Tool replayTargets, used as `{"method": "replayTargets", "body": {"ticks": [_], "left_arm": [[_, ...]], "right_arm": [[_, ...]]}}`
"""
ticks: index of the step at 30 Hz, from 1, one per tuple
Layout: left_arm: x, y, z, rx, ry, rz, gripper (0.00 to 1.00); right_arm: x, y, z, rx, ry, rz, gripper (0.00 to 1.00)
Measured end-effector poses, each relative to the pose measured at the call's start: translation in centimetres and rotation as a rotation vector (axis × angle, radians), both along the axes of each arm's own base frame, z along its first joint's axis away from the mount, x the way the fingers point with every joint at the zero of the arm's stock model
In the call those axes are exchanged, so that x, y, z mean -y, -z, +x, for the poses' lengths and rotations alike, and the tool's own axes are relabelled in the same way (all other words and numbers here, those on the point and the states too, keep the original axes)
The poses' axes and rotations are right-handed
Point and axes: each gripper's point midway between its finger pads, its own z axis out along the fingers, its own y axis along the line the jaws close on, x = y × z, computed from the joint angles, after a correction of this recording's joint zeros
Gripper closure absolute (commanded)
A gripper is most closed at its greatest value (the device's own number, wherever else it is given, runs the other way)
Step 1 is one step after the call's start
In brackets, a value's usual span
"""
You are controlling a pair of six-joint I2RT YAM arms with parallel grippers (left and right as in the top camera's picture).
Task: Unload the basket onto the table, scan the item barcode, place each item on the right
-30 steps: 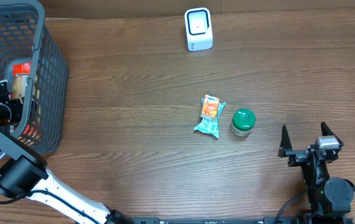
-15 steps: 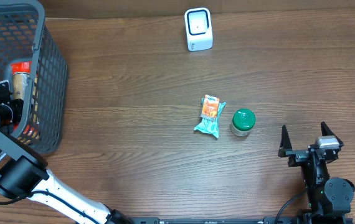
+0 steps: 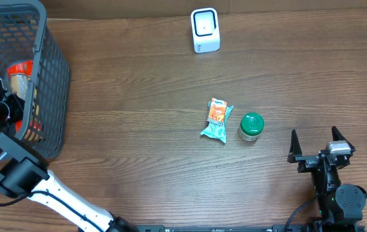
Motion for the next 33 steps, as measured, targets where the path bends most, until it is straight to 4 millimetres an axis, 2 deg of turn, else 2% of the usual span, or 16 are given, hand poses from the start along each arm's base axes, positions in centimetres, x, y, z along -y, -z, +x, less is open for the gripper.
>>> {"method": "replayTargets", "body": {"ticks": [3, 9, 15, 17, 18, 22, 23, 24, 25, 27, 29, 31, 32, 33], "left_arm": [[0.0, -1.6, 1.0, -0.009, -0.025, 0.004, 0.96], [-0.4, -6.8, 3.2, 0.045, -0.066, 0.067, 0.96], [0.0, -10.9, 3.7, 0.101, -0.089, 0.105, 0.96], [0.2, -13.6, 3.6, 0.145, -0.106, 0.125, 0.96], [0.4, -15.7, 3.4, 0.177, -0.116, 0.142, 0.96], [2.2, -25.4, 2.3, 0.339, -0.133, 0.237, 0.96], [3.1, -28.5, 1.7, 0.395, -0.137, 0.264, 0.96], [3.8, -30.4, 1.2, 0.430, -0.137, 0.281, 0.96], [5.0, -33.2, 0.5, 0.481, -0.139, 0.301, 0.96], [6.9, -36.6, -0.8, 0.544, -0.147, 0.321, 0.96], [8.4, -38.9, -2.1, 0.580, -0.160, 0.331, 0.96], [9.1, -39.9, -2.9, 0.588, -0.180, 0.339, 0.95], [9.2, -40.0, -3.2, 0.584, -0.193, 0.343, 0.88], [9.0, -40.0, -3.4, 0.574, -0.206, 0.350, 0.73]], "right_arm": [[0.0, 0.0, 0.0, 0.001, 0.000, 0.000, 0.00], [0.0, 0.0, 0.0, 0.001, 0.000, 0.000, 0.00], [0.0, 0.0, 0.0, 0.001, 0.000, 0.000, 0.00], [0.0, 0.0, 0.0, 0.001, 0.000, 0.000, 0.00], [0.0, 0.0, 0.0, 0.000, 0.000, 0.000, 0.00], [0.0, 0.0, 0.0, 0.001, 0.000, 0.000, 0.00], [0.0, 0.0, 0.0, 0.001, 0.000, 0.000, 0.00], [0.0, 0.0, 0.0, 0.001, 0.000, 0.000, 0.00], [0.0, 0.0, 0.0, 0.001, 0.000, 0.000, 0.00], [0.0, 0.0, 0.0, 0.001, 0.000, 0.000, 0.00], [0.0, 0.0, 0.0, 0.001, 0.000, 0.000, 0.00], [0.0, 0.0, 0.0, 0.000, 0.000, 0.000, 0.00], [0.0, 0.0, 0.0, 0.001, 0.000, 0.000, 0.00], [0.0, 0.0, 0.0, 0.001, 0.000, 0.000, 0.00]]}}
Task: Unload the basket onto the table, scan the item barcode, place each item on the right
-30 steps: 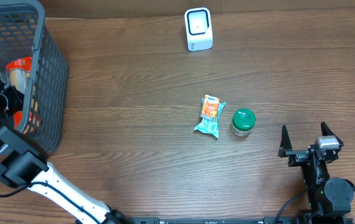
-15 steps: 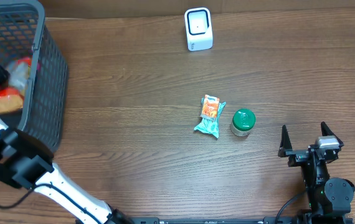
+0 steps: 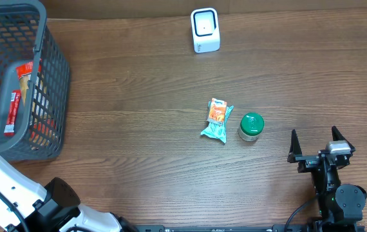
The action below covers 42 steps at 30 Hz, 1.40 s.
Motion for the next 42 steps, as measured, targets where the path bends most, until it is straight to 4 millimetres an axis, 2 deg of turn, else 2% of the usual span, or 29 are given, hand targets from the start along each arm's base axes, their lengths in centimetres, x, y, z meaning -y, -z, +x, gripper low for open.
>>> {"method": "replayTargets", "body": {"ticks": [1, 3, 5, 7, 13, 14, 18, 19, 21, 27, 32, 37, 39, 40, 41, 42], "left_arm": [[-0.4, 0.5, 0.0, -0.011, -0.020, -0.009, 0.51], [-1.0, 2.0, 0.3, -0.041, -0.037, -0.034, 0.25], [-2.0, 4.5, 1.0, -0.086, -0.052, -0.066, 0.03], [-3.1, 7.1, 1.8, -0.127, -0.061, -0.091, 0.00], [-6.5, 16.9, 4.1, -0.311, -0.028, -0.128, 0.00], [-7.0, 18.4, 4.3, -0.340, -0.021, -0.133, 0.01], [-8.9, 23.7, 4.1, -0.454, -0.028, -0.147, 0.41], [-9.4, 24.7, 4.0, -0.480, -0.032, -0.144, 0.47], [-10.5, 27.0, 3.4, -0.542, -0.043, -0.137, 0.53], [-12.8, 33.5, 1.7, -0.704, -0.057, -0.147, 0.50], [-13.8, 38.0, 0.3, -0.814, -0.041, -0.161, 0.49], [-14.1, 41.3, -0.4, -0.873, -0.017, -0.177, 0.45], [-14.2, 41.3, -0.3, -0.875, -0.010, -0.170, 0.46], [-14.2, 41.3, -0.2, -0.874, -0.008, -0.167, 0.62], [-14.2, 41.4, -0.2, -0.875, -0.005, -0.165, 0.87], [-14.2, 41.4, -0.2, -0.876, -0.002, -0.163, 0.96]], "right_arm": [[0.0, 0.0, 0.0, 0.000, 0.000, 0.000, 0.00], [0.0, 0.0, 0.0, 0.000, 0.000, 0.000, 0.00], [0.0, 0.0, 0.0, 0.000, 0.000, 0.000, 0.00], [0.0, 0.0, 0.0, 0.000, 0.000, 0.000, 0.00], [0.0, 0.0, 0.0, 0.000, 0.000, 0.000, 0.00], [0.0, 0.0, 0.0, 0.000, 0.000, 0.000, 0.00], [0.0, 0.0, 0.0, 0.000, 0.000, 0.000, 0.00], [0.0, 0.0, 0.0, 0.000, 0.000, 0.000, 0.00], [0.0, 0.0, 0.0, 0.000, 0.000, 0.000, 0.00], [0.0, 0.0, 0.0, 0.000, 0.000, 0.000, 0.00], [0.0, 0.0, 0.0, 0.000, 0.000, 0.000, 0.00], [0.0, 0.0, 0.0, 0.000, 0.000, 0.000, 0.00], [0.0, 0.0, 0.0, 0.000, 0.000, 0.000, 0.00], [0.0, 0.0, 0.0, 0.000, 0.000, 0.000, 0.00], [0.0, 0.0, 0.0, 0.000, 0.000, 0.000, 0.00], [0.0, 0.0, 0.0, 0.000, 0.000, 0.000, 0.00]]}}
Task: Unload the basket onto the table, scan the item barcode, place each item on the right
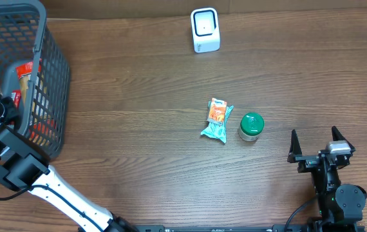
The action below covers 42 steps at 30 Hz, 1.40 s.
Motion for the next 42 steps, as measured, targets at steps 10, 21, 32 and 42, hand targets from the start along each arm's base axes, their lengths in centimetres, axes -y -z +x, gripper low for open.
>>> {"method": "replayTargets", "body": {"ticks": [10, 21, 32, 42], "left_arm": [[0.7, 0.0, 0.2, 0.014, -0.003, -0.039, 0.96], [2.7, -6.5, 3.0, 0.200, -0.115, -0.079, 0.96], [5.0, -11.8, 5.0, 0.227, -0.134, 0.048, 0.44], [0.9, -4.8, 1.5, 0.138, -0.202, 0.023, 0.43]], "right_arm": [[0.0, 0.0, 0.0, 0.000, 0.000, 0.000, 0.00], [0.0, 0.0, 0.0, 0.000, 0.000, 0.000, 0.00], [0.0, 0.0, 0.0, 0.000, 0.000, 0.000, 0.00], [0.0, 0.0, 0.0, 0.000, 0.000, 0.000, 0.00]]}}
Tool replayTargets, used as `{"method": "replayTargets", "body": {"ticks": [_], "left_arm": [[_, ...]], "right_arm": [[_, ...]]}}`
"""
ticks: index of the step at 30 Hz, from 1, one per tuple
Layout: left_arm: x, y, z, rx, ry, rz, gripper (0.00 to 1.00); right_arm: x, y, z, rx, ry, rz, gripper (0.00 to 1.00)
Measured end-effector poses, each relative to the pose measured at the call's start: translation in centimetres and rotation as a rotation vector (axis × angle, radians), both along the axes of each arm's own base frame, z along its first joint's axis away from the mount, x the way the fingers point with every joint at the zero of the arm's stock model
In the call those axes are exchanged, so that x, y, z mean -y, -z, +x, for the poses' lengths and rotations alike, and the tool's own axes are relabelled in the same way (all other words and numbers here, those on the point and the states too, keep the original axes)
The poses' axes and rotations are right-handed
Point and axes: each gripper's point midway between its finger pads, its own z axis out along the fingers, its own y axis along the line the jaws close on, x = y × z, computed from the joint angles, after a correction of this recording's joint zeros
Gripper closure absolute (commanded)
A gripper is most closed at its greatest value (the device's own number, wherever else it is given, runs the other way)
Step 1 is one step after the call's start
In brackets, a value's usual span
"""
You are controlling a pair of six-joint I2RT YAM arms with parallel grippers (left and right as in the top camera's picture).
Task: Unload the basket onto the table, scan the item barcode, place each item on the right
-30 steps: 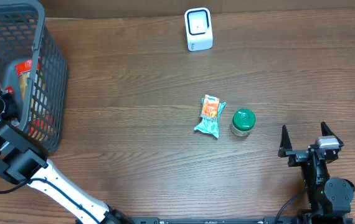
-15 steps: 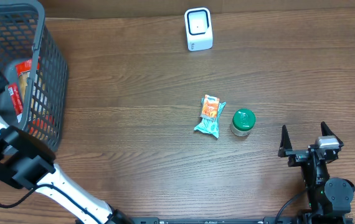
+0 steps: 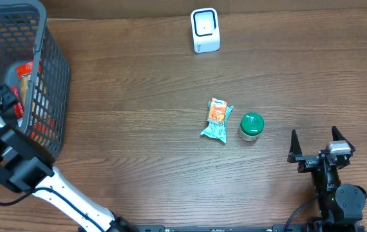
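The white barcode scanner (image 3: pixel 205 30) stands at the far edge of the table. An orange and teal snack packet (image 3: pixel 216 120) lies flat mid-table, and a green-lidded jar (image 3: pixel 251 126) stands just to its right. My left gripper (image 3: pixel 7 96) reaches down into the grey wire basket (image 3: pixel 48 58) at far left. Its fingers are hidden among the red and orange packets (image 3: pixel 26 74) inside, so whether they hold anything is unclear. My right gripper (image 3: pixel 313 140) rests open near the front right edge, well clear of the jar.
The basket fills the far left corner, with tall mesh walls. My white left arm (image 3: pixel 55 193) runs from the front edge up to it. Bare wooden tabletop (image 3: pixel 138 96) lies between the basket, the scanner and the two items.
My left wrist has shifted slightly right and farther into the basket. The packet, jar, scanner and right arm have not moved.
My left gripper was in the basket over the packets. Then the arm was pulled back to the front left corner, showing a red and white packet lying in the basket. Then it was back at the basket, and now sits a little deeper.
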Motion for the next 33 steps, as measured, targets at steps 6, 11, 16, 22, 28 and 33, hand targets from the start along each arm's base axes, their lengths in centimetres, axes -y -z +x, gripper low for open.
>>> {"method": "replayTargets", "body": {"ticks": [6, 11, 16, 22, 28, 33], "left_arm": [[-1.2, 2.5, -0.9, 0.008, 0.014, -0.041, 0.44], [-1.1, 2.8, 0.4, 0.057, 0.060, -0.052, 0.43], [-0.5, 5.0, 1.3, 0.069, 0.095, -0.090, 0.44], [-0.4, 5.0, 1.8, 0.082, 0.116, -0.087, 0.81], [-0.6, 5.4, 1.8, 0.095, 0.114, -0.062, 0.96], [-0.1, 5.5, 1.4, 0.091, 0.114, -0.067, 0.96]], "right_arm": [[0.0, 0.0, 0.0, 0.000, 0.000, 0.000, 0.00], [0.0, 0.0, 0.0, 0.000, 0.000, 0.001, 0.00], [0.0, 0.0, 0.0, -0.001, 0.000, 0.000, 0.00], [0.0, 0.0, 0.0, 0.000, 0.000, 0.001, 0.00], [0.0, 0.0, 0.0, -0.001, 0.000, 0.001, 0.00], [0.0, 0.0, 0.0, 0.000, 0.000, 0.000, 0.00]]}}
